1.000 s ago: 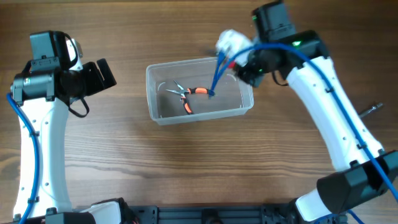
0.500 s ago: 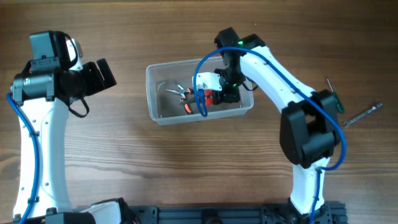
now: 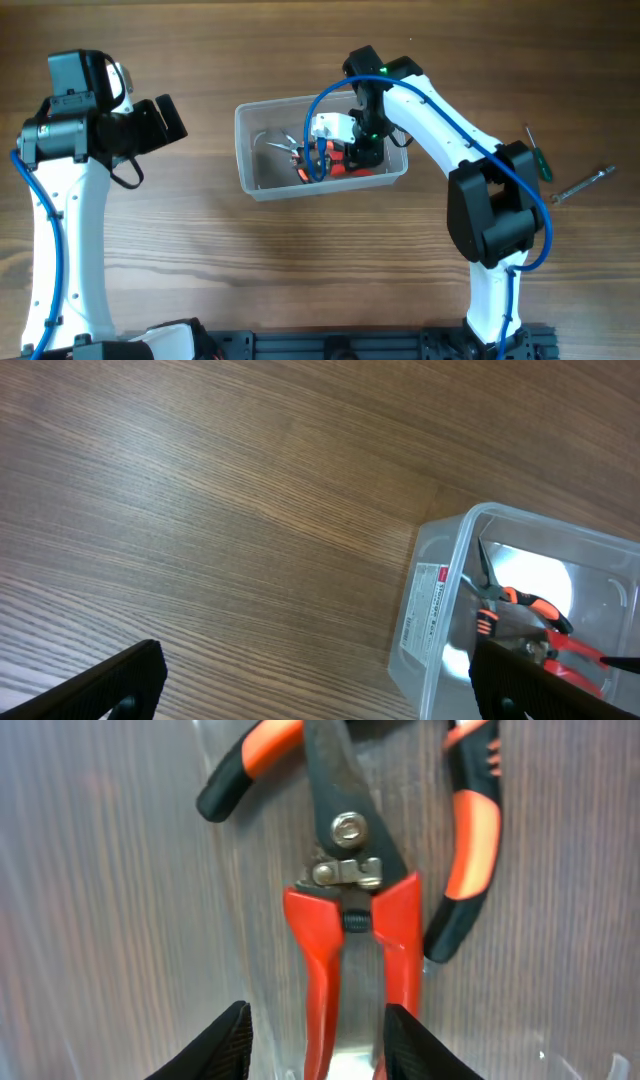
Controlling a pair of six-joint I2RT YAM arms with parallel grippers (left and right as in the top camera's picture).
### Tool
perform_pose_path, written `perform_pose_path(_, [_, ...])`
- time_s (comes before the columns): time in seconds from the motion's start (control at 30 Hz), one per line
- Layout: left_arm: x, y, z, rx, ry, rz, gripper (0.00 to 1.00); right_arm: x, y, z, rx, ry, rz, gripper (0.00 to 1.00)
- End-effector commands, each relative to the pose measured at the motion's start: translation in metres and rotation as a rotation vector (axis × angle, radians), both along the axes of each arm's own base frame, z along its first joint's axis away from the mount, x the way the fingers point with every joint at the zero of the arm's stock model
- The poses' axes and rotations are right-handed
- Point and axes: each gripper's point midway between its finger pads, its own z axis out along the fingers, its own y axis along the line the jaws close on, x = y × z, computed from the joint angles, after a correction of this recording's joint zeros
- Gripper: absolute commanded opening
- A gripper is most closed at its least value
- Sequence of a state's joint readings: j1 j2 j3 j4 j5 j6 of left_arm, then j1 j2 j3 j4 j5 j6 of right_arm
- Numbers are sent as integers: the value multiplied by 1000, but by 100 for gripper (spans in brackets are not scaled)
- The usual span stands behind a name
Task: Pack container
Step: 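Lower the snips into the container and open the right gripper, then grasp the red-handled screwdriver with the right gripper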
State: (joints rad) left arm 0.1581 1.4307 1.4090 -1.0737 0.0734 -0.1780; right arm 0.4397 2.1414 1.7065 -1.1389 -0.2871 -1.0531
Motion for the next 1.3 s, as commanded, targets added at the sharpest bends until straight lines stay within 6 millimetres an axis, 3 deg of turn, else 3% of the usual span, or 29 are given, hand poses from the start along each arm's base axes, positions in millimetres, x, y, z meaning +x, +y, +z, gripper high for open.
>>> perform_pose_path(0.0, [0,-3,-1,-10,3,3,100,16,6,30,18,-70,-86,43])
perform_pose_path(0.07, [0,-3,-1,-10,3,3,100,24,7,52,43,-107,-143,44])
perform_pose_path(0.1, [-1,-3,-1,-10,4,3,100,29,7,66,59,-123,-207,50])
perform_pose_path(0.13, [-1,-3,-1,-10,4,3,100,34,4,77,64,-134,-286,57])
perform_pose_path(0.17, [-1,-3,-1,-9,4,2,100,42,-4,92,59,-152,-422,77])
perform_pose_path(0.2, [0,-3,-1,-8,4,0,100,54,-23,110,35,-190,-623,93])
perform_pose_path(0.23, [0,-3,-1,-8,3,0,100,63,-51,134,25,-246,-809,100])
perform_pose_path(0.37, [0,-3,-1,-8,3,0,100,69,-143,198,72,-361,-1213,100])
perform_pose_path(0.47, [0,-3,-1,-9,4,0,100,49,-222,223,87,-347,-1530,100])
perform_pose_path(0.53, [0,-3,-1,-8,3,0,100,29,-262,213,8,-294,-1619,100])
perform_pose_path(0.6, [0,-3,-1,-8,3,0,100,4,-287,184,-119,-186,-1568,100])
perform_pose_path(0.73, [0,-3,-1,-8,3,0,100,-28,-313,109,-286,-15,-1456,100])
perform_pose_path(0.8, [0,-3,-1,-9,3,0,100,-37,-326,85,-362,-17,-1472,100])
perform_pose_path(1.03, [0,-3,-1,-8,3,0,100,-48,-322,13,-356,-12,-1390,99])
perform_pose_path(1.27, [0,-3,-1,-8,3,0,100,-43,-304,-19,-227,-5,-1316,98])
